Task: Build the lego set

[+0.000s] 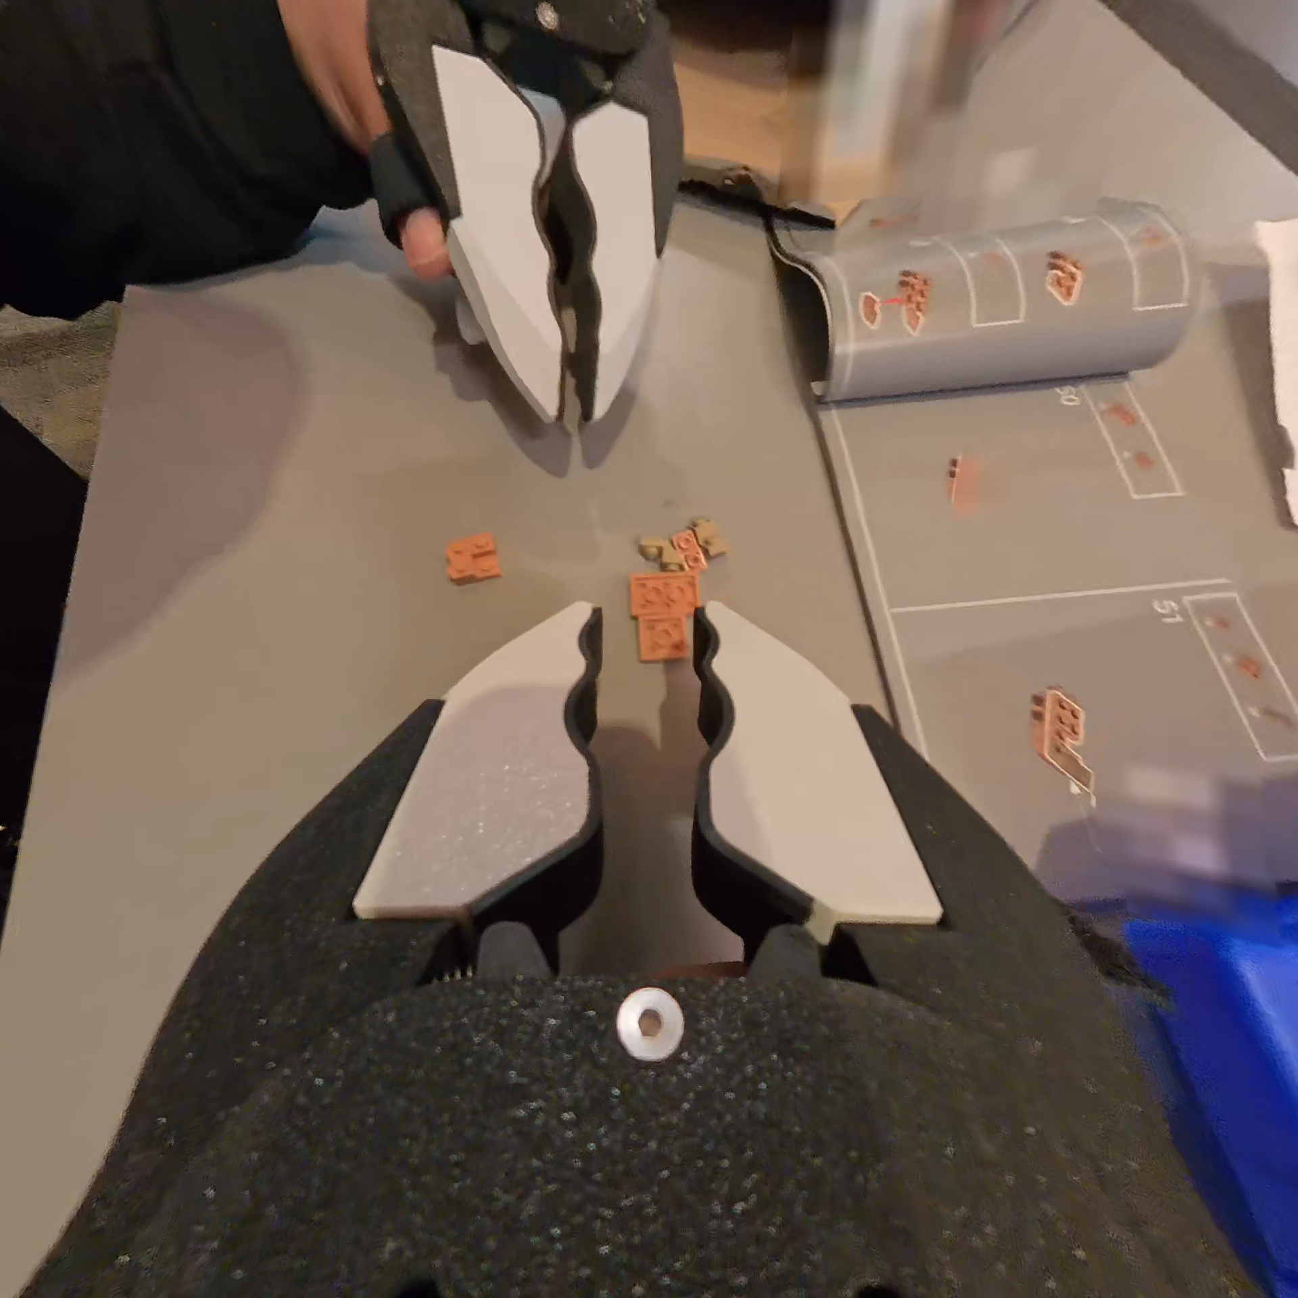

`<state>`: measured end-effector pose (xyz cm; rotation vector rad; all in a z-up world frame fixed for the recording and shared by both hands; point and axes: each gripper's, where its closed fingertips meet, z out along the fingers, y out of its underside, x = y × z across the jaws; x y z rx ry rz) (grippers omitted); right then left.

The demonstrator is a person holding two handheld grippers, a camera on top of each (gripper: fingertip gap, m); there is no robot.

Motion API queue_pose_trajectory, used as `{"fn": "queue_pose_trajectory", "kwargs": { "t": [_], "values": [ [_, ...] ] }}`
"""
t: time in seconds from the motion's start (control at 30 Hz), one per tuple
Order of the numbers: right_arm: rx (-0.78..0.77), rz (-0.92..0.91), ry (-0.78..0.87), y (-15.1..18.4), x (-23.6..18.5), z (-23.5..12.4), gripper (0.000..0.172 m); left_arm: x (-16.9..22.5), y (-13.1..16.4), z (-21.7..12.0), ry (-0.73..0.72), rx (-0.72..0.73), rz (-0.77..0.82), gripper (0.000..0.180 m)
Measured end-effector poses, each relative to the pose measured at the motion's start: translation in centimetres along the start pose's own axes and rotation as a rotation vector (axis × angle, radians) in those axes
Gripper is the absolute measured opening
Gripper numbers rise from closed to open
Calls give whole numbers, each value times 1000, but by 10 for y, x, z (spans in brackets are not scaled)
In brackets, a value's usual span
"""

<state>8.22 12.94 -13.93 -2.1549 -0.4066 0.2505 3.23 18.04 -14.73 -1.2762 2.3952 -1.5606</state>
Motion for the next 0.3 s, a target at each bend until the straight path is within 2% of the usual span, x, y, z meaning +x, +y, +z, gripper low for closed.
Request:
{"fn": "queue_pose_trajectory", "kwargs": {
  "t": [0.13,0.3],
  "values": [
    [-45,-58,41,14,10,-7,23,-8,-3,-1,-76,11,100,8],
    [-65,-62,53,26,18,-13,20,-5,-4,1,-81,4,186,8]
  ]
}}
